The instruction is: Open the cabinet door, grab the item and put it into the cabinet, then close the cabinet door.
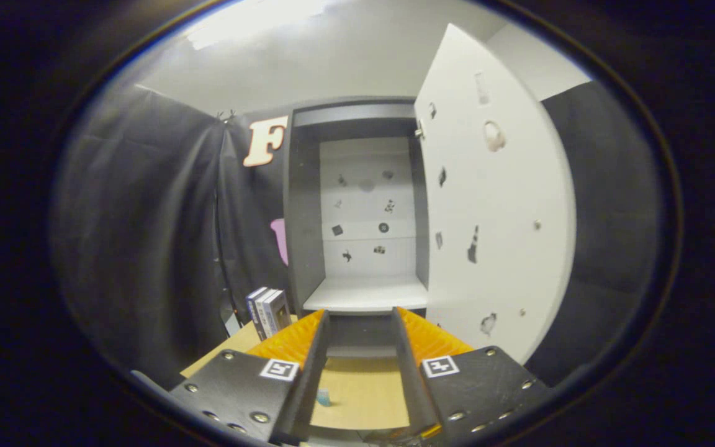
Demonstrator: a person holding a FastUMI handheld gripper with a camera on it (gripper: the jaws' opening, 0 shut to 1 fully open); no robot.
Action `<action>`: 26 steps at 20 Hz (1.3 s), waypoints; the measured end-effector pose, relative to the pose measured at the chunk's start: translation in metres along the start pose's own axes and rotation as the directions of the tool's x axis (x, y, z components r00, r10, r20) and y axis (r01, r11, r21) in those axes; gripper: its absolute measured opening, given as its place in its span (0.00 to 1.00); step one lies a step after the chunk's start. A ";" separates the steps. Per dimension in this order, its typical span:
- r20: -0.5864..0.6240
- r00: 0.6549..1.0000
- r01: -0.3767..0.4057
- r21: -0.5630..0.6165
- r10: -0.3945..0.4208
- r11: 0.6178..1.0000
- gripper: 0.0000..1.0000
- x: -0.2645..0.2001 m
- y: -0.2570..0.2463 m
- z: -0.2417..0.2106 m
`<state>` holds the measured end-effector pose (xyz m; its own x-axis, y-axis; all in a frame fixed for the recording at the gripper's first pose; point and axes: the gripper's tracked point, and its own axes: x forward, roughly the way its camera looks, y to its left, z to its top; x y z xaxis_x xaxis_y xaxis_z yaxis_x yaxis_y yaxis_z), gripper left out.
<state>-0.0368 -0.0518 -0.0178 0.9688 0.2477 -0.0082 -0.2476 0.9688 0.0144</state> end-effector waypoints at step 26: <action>-0.576 0.815 0.012 0.114 0.056 0.993 0.71 0.143 0.086 -0.397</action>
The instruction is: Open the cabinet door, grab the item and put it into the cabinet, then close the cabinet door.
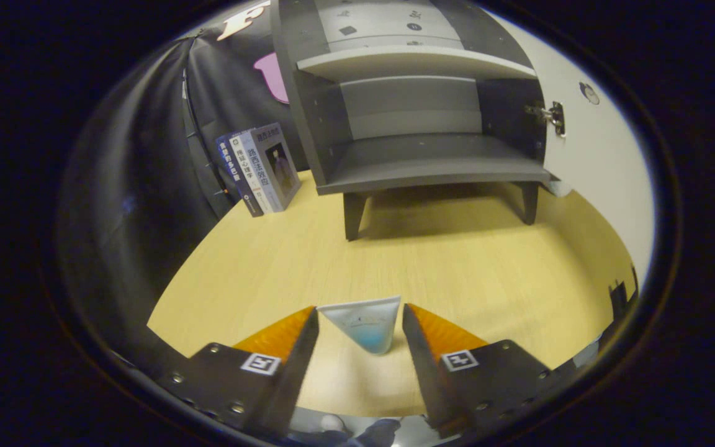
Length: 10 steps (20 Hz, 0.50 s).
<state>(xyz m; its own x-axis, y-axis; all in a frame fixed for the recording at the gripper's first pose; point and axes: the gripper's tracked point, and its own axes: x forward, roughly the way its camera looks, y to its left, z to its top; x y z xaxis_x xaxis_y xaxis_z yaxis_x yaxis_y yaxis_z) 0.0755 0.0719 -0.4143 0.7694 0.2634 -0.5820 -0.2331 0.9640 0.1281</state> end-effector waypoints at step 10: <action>0.023 1.000 -0.017 -0.081 0.019 0.997 0.54 -0.020 0.009 0.035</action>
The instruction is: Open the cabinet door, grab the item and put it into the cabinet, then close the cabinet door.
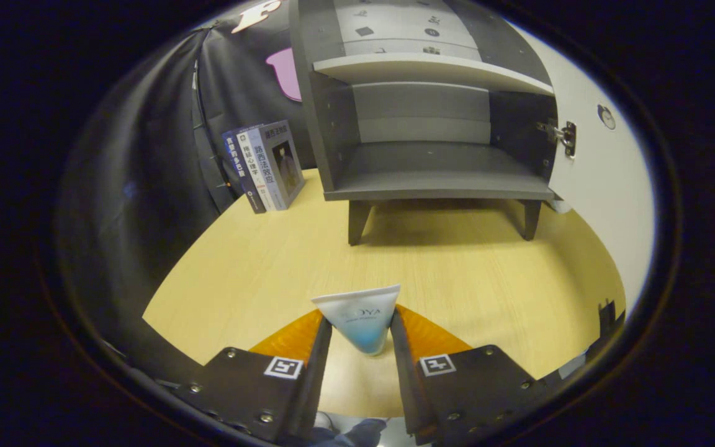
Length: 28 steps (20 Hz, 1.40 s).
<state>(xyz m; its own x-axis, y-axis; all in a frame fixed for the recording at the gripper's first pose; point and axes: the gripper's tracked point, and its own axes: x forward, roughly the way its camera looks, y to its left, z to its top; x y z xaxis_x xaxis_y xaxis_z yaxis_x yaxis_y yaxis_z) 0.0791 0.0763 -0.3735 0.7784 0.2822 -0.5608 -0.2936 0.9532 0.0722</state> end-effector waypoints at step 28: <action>0.494 0.861 0.086 0.087 -0.118 0.992 0.53 -0.030 -0.082 0.391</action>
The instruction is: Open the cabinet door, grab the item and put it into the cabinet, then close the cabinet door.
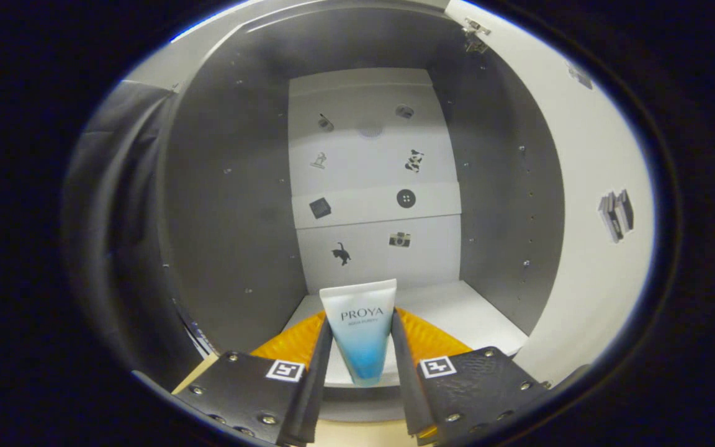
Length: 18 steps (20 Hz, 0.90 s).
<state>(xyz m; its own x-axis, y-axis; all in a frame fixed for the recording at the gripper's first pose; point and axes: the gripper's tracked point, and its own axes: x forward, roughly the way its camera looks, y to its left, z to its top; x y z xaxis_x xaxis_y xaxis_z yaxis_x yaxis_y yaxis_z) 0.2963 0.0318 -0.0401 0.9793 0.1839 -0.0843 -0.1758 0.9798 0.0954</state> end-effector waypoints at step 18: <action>-0.024 0.999 -0.020 0.034 0.021 0.999 0.70 0.039 -0.008 -0.011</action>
<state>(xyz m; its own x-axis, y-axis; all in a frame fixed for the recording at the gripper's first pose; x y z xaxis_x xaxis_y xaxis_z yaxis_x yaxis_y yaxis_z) 0.3352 0.0320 -0.0551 0.9728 0.2059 -0.1064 -0.1916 0.9728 0.1303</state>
